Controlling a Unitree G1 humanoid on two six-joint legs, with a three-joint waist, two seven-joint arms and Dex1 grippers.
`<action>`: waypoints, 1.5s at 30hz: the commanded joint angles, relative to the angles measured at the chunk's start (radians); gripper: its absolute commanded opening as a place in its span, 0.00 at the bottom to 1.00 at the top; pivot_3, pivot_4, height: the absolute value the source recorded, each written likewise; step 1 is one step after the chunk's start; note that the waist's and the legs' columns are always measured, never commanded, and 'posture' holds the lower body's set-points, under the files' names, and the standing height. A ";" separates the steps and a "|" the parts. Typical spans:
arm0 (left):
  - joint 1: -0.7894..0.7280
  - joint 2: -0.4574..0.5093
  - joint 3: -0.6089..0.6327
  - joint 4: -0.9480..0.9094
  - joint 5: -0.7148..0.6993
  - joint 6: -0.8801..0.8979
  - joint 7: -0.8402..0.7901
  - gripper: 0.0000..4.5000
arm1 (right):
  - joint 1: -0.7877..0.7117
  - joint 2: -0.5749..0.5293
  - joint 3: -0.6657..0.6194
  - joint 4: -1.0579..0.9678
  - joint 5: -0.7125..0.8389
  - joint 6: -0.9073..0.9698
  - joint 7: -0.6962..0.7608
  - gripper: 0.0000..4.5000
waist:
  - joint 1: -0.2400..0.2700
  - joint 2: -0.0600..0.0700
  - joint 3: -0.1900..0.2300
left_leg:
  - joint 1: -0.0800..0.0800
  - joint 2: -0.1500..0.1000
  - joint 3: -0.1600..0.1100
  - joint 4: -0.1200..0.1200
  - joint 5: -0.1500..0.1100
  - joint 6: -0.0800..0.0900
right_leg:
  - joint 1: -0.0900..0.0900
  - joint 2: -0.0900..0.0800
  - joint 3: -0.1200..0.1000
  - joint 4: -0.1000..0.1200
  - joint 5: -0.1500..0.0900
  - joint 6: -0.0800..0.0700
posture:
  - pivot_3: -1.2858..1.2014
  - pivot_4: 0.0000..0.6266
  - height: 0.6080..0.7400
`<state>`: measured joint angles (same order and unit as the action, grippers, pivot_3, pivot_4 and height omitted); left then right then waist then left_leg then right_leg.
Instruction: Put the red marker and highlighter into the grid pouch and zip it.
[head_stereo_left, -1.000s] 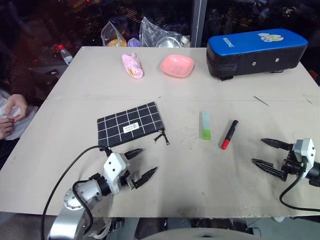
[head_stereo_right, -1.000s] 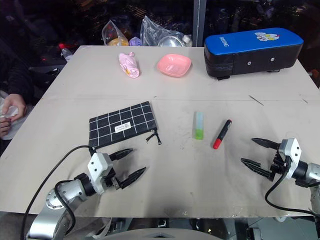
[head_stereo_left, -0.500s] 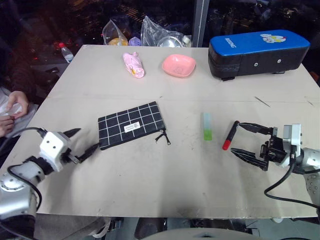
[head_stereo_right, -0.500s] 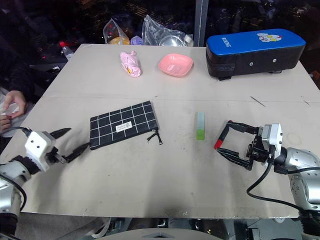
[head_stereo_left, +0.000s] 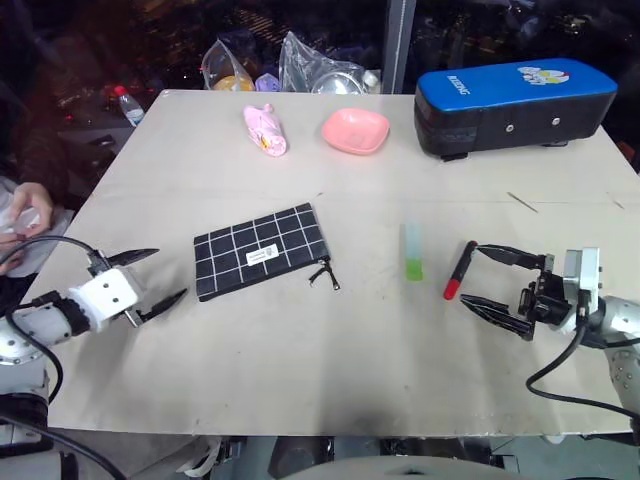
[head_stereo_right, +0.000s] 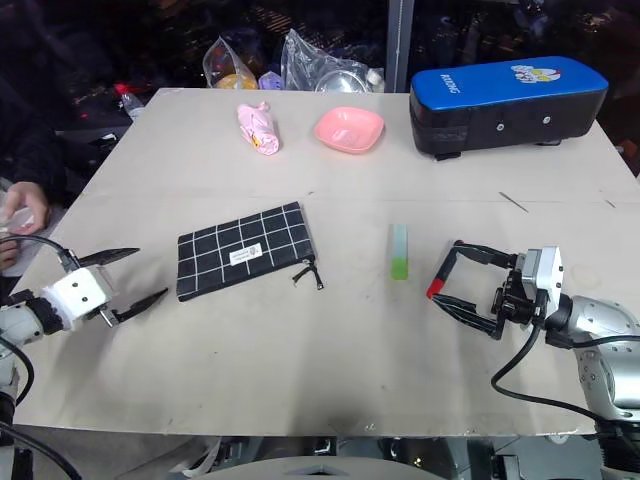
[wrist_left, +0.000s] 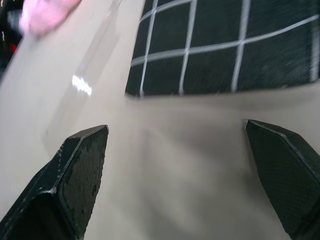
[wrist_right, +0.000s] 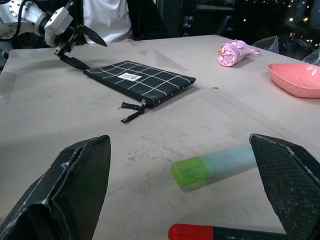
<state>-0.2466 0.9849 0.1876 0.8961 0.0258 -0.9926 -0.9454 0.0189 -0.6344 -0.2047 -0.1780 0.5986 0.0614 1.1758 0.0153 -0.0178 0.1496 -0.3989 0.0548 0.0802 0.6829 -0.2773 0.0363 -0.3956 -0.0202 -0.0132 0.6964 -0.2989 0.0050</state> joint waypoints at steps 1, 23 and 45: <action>-0.052 0.022 -0.076 0.029 0.134 -0.152 0.078 0.99 | 0.008 0.003 -0.023 -0.039 0.015 -0.012 -0.013 1.00 | 0.000 0.000 0.000 | 0.000 0.000 0.000 0.000 0.000 0.000 | 0.000 0.000 0.000 0.000 0.000 0.000 | 0.52 0.24 0.82; -0.218 -0.112 -0.282 -0.037 0.294 -0.344 0.414 0.99 | 0.026 0.016 -0.022 -0.058 -0.001 -0.023 -0.051 1.00 | -0.004 0.001 0.000 | 0.000 0.000 0.001 0.001 0.000 0.000 | 0.000 0.001 0.000 0.001 0.000 0.001 | 0.52 0.24 0.82; -0.196 -0.220 -0.331 -0.188 0.526 0.028 0.706 0.01 | 0.059 0.040 -0.018 -0.066 -0.018 -0.064 -0.088 1.00 | 0.000 0.005 -0.003 | 0.002 0.000 0.001 0.002 0.000 0.000 | 0.000 0.001 0.001 0.003 0.000 0.001 | 0.52 0.24 0.82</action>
<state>-0.4489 0.7592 -0.1283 0.6883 0.5214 -1.0091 -0.2541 0.0804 -0.5946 -0.2088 -0.2043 0.5709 0.0173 1.0884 0.0157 -0.0125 0.1461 -0.3969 0.0544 0.0816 0.6847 -0.2771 0.0364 -0.3948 -0.0191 -0.0123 0.6998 -0.2986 0.0059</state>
